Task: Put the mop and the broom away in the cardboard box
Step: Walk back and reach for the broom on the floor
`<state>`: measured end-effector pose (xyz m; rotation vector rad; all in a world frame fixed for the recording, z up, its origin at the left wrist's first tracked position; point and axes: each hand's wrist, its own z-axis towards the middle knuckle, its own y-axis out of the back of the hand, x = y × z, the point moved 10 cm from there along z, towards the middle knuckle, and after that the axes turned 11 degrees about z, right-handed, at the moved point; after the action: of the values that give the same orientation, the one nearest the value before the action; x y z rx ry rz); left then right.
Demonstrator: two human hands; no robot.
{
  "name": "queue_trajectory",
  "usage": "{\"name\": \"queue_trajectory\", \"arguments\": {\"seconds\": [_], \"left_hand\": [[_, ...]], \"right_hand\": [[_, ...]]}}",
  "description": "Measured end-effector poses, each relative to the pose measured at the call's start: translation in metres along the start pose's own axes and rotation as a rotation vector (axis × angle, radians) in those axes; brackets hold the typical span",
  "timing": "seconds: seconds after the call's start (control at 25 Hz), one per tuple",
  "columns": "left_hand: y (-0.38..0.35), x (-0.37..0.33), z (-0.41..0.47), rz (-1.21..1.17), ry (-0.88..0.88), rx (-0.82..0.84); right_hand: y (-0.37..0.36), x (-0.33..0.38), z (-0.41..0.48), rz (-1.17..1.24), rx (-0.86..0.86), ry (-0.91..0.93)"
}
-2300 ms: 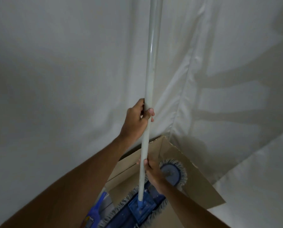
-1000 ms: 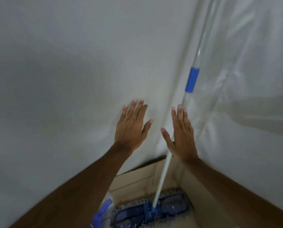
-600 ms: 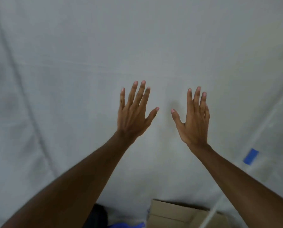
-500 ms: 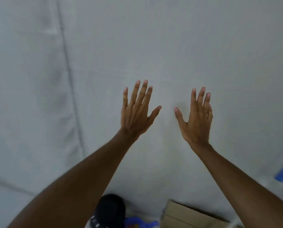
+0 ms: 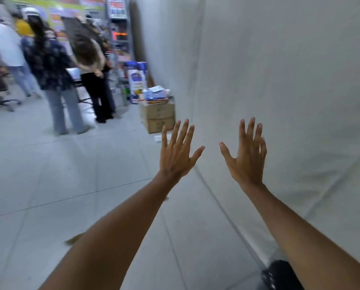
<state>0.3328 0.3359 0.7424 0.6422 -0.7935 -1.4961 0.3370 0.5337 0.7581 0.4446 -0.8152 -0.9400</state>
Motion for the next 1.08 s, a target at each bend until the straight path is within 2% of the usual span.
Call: {"name": "queue_trajectory", "arguments": {"seconds": [0.12, 0.2, 0.32, 0.44, 0.56, 0.68, 0.8, 0.96, 1.08], "left_hand": [[-0.064, 0.15, -0.015, 0.124, 0.084, 0.116], [-0.108, 0.225, -0.025, 0.182, 0.134, 0.242], [-0.185, 0.304, -0.038, 0.177, 0.186, 0.419], [-0.294, 0.373, -0.041, 0.15, 0.229, 0.569], [-0.409, 0.427, -0.051, 0.143, 0.261, 0.69], [-0.567, 0.481, -0.077, 0.124, 0.318, 0.797], [-0.751, 0.516, -0.125, 0.113, 0.342, 0.901], [-0.991, 0.526, -0.245, 0.068, 0.299, 1.081], [-1.121, 0.527, -0.348, 0.056, 0.189, 1.213]], "right_hand": [[-0.144, 0.083, 0.02, 0.095, 0.148, 0.043], [-0.228, 0.119, 0.029, 0.164, 0.234, 0.03], [-0.337, 0.146, 0.036, 0.23, 0.351, -0.005], [-0.477, 0.144, 0.046, 0.29, 0.478, -0.065], [-0.621, 0.118, 0.039, 0.352, 0.603, -0.201], [-0.793, 0.07, 0.014, 0.372, 0.691, -0.358], [-0.969, 0.01, -0.046, 0.345, 0.734, -0.481], [-1.186, -0.078, -0.173, 0.279, 0.837, -0.591], [-1.302, -0.147, -0.267, 0.225, 0.833, -0.777]]}}
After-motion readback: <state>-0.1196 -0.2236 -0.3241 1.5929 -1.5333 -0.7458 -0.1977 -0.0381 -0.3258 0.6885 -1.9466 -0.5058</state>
